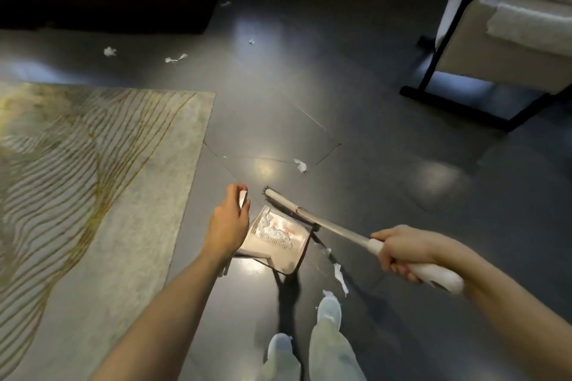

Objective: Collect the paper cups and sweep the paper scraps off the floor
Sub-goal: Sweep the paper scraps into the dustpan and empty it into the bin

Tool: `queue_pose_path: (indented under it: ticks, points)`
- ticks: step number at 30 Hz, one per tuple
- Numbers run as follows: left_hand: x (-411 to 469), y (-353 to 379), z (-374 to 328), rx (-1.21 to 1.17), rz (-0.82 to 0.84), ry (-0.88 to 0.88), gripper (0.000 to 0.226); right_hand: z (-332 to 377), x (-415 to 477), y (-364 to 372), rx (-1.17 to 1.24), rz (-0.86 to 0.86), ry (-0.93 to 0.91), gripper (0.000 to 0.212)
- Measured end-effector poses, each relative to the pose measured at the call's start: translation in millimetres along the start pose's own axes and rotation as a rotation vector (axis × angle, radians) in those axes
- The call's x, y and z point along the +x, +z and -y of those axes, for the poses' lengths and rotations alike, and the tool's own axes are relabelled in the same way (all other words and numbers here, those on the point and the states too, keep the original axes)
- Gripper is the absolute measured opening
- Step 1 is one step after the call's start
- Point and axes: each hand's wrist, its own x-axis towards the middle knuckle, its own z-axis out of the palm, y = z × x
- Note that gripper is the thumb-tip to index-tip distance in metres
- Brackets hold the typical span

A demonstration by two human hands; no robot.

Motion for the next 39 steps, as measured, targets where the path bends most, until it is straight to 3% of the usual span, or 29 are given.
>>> queue_pose_path:
  ticks: [14, 19, 23, 27, 31, 33, 39]
  points:
    - [106.7, 9.2, -24.3, 0.001, 0.0, 0.028, 0.01, 81.2, 95.8, -87.7, 0.136, -0.186, -0.001, 0.033]
    - [166.9, 18.8, -37.9, 0.049, 0.033, 0.032, 0.014, 112.8, 128.6, -113.0, -0.075, -0.149, 0.016, 0.037]
    - [197.6, 24.2, -43.1, 0.08, 0.054, 0.027, 0.015, 121.6, 129.6, -109.1, -0.419, -0.052, 0.008, 0.036]
    - [210.1, 20.3, -40.6, 0.084, 0.015, 0.03, 0.019, 125.8, 113.6, -100.8, -0.533, 0.088, -0.032, 0.033]
    - [209.5, 20.9, -42.5, 0.103, 0.02, 0.033, 0.017, 133.6, 94.6, -120.7, -0.329, 0.161, 0.018, 0.034]
    - [207.8, 17.5, -38.3, 0.091, 0.014, 0.028, 0.018, 134.7, 84.5, -136.0, -0.233, 0.134, 0.042, 0.051]
    - [190.0, 2.8, -23.2, 0.068, 0.026, -0.015, 0.016, 152.8, 54.4, -155.5, -0.184, 0.119, 0.008, 0.053]
